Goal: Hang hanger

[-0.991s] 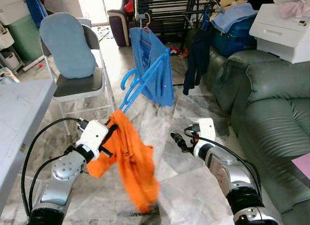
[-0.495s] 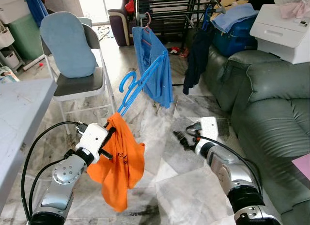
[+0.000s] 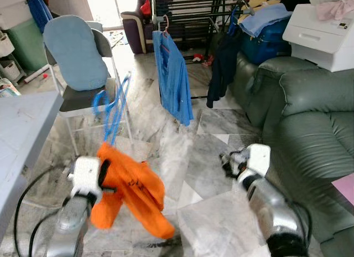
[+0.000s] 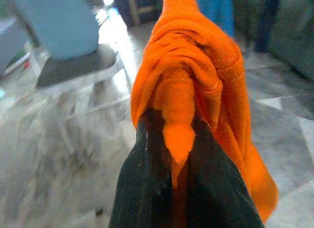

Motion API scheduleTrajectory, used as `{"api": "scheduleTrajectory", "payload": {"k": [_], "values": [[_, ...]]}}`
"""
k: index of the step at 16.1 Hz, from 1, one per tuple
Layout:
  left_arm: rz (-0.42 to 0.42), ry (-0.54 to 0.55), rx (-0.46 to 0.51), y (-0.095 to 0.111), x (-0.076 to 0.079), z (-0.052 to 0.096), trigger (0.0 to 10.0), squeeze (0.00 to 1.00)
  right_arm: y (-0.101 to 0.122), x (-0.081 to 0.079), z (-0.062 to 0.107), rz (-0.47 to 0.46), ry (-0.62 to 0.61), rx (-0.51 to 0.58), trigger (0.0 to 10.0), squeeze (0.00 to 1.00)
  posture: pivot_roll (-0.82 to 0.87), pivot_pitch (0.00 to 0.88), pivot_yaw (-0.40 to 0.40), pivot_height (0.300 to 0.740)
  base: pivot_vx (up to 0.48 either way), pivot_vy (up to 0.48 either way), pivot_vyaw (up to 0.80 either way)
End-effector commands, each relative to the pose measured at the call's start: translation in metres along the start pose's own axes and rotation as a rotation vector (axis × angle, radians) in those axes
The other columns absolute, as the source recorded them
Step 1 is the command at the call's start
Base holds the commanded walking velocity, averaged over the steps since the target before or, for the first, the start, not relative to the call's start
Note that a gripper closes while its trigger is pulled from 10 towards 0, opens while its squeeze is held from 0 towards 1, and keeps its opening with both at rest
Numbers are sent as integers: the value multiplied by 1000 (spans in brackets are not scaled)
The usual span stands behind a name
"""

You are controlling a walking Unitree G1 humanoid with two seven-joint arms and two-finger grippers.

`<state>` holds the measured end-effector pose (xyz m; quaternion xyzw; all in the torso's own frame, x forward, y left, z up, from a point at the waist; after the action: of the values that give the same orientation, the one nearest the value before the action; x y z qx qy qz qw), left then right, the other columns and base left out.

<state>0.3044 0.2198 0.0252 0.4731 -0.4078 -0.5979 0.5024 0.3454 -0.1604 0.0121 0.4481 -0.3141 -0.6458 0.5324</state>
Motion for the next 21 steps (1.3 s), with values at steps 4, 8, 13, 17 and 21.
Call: {"api": "scheduleTrajectory", "payload": {"k": [4, 8, 13, 17, 21], "values": [[29, 56, -157, -42, -10, 8, 10000, 0, -27, 14, -3, 16, -59, -169, 10000, 0, -17, 0, 37, 740, 0, 0, 0], [31, 73, -269, -68, -11, 5, 10000, 0, -22, 18, -11, 302, 21, -159, 10000, 0, -34, 0, 43, 740, 0, 0, 0], [12, 91, -311, -76, -19, 1, 10000, 0, -22, 41, -10, 284, -6, -96, 10000, 0, -37, 0, 45, 740, 0, 0, 0], [43, 150, -403, -90, -40, 1, 10000, 0, -54, 53, -5, 30, -55, -238, 10000, 0, -48, 0, 60, 740, 0, 0, 0], [83, 160, -427, -99, -35, 5, 10000, 0, -71, 60, 4, 68, -21, -288, 10000, 0, -43, 0, 56, 740, 0, 0, 0]]}}
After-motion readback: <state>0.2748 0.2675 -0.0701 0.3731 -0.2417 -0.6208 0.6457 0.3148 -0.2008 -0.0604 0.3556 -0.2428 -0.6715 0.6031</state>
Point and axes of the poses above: a point about 5 cm out from each wrist's last joint towards the gripper, its own z axis pointing back from the gripper into the wrist, its own y axis along the axis of the wrist's last joint, x = y × z, the point moved 6 cm from there along -z, pointing out of the wrist towards the gripper, and after that the axes turned 2 degrees about -z, right-handed, at the moved point
